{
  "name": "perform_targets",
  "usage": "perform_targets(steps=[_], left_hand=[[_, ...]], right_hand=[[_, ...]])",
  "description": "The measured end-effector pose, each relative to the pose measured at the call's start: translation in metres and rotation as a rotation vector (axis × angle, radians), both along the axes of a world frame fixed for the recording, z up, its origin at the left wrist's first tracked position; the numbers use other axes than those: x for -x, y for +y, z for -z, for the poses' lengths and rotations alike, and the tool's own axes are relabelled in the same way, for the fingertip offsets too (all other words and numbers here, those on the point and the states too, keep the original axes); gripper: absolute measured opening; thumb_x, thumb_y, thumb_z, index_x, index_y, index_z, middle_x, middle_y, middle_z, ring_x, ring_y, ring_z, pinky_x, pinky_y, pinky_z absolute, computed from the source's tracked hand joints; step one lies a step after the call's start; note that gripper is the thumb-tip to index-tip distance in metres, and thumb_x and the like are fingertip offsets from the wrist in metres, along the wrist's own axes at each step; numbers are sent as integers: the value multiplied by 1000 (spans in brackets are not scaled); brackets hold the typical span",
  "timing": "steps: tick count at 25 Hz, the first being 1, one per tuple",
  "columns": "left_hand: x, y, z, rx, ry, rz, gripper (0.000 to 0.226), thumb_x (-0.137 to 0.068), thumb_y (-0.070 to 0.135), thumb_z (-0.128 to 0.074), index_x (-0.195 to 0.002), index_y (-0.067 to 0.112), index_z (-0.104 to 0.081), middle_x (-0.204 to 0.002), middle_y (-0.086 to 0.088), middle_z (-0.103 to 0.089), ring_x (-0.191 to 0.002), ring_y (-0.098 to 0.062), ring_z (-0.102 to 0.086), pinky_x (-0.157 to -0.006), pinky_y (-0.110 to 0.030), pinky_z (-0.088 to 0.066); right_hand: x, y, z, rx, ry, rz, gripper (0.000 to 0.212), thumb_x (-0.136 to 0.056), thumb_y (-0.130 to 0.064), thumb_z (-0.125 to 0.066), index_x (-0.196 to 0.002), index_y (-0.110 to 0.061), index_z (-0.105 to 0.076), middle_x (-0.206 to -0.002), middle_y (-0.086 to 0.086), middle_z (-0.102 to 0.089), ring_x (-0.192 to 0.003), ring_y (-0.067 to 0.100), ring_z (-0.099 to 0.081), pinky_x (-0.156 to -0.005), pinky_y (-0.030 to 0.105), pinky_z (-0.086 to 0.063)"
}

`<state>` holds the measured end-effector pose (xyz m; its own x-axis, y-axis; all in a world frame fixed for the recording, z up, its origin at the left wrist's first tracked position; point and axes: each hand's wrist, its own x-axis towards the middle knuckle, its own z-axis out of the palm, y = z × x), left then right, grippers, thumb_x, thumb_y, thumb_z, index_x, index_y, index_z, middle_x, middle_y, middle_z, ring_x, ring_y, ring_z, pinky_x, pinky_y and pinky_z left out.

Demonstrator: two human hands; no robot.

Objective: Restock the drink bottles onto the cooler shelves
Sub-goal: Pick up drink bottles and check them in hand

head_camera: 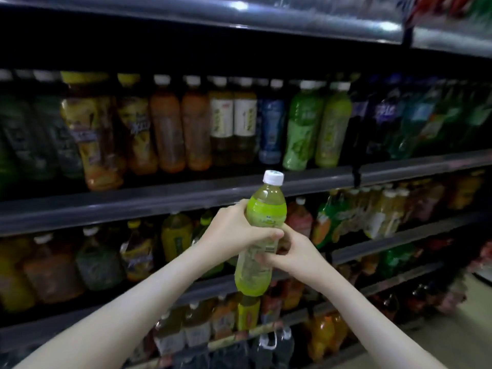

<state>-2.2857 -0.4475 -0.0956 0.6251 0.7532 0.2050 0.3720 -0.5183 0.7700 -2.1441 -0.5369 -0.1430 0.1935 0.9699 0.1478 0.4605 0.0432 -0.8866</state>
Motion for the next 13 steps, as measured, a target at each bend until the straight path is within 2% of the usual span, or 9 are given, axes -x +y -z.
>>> perform_targets(steps=[2,5,6,9,11,13], left_hand=[[-28,2,-25,-49,-44,19,54,-62,51,-81,-109,34,-59,-94,16,-68,-88,6,-60,-73,-15,-48],[-60,10,-49,-52,-167,99,57,-68,53,-76,-118,35,-56,-104,17,-66,-98,5,-60,-81,-16,-49],[-69,14,-55,-60,-208,103,54,-72,55,-70,-120,35,-55,-105,19,-65,-99,8,-58,-82,-12,-47],[-90,33,-62,-117,-256,-11,34,-89,46,-56,-121,35,-54,-103,20,-61,-94,12,-55,-73,-5,-45],[-106,47,-59,-150,-264,-126,32,-93,36,-56,-125,30,-53,-106,12,-61,-94,5,-55,-72,-9,-44],[-125,61,-56,-192,-272,-213,38,-92,30,-57,-129,25,-49,-112,4,-59,-100,-5,-56,-79,-17,-46]], right_hand=[[-26,6,-20,-98,19,38,45,-69,-34,-80,-108,-47,-60,-102,-18,-70,-99,2,-65,-80,23,-52],[-61,15,-49,-282,4,121,39,-71,-24,-83,-99,-42,-63,-93,-24,-70,-88,-5,-65,-70,13,-48],[-74,20,-58,-353,3,156,38,-70,-26,-83,-99,-39,-63,-91,-24,-70,-87,-6,-64,-70,11,-48],[-117,38,-77,-543,9,336,33,-68,-38,-79,-96,-32,-62,-91,-15,-71,-88,-2,-64,-74,13,-48],[-149,53,-85,-610,4,479,31,-73,-36,-79,-97,-26,-62,-95,-10,-68,-91,2,-63,-74,10,-45],[-176,68,-91,-628,-14,562,34,-77,-31,-78,-103,-17,-61,-100,-3,-65,-95,7,-60,-73,3,-41]])
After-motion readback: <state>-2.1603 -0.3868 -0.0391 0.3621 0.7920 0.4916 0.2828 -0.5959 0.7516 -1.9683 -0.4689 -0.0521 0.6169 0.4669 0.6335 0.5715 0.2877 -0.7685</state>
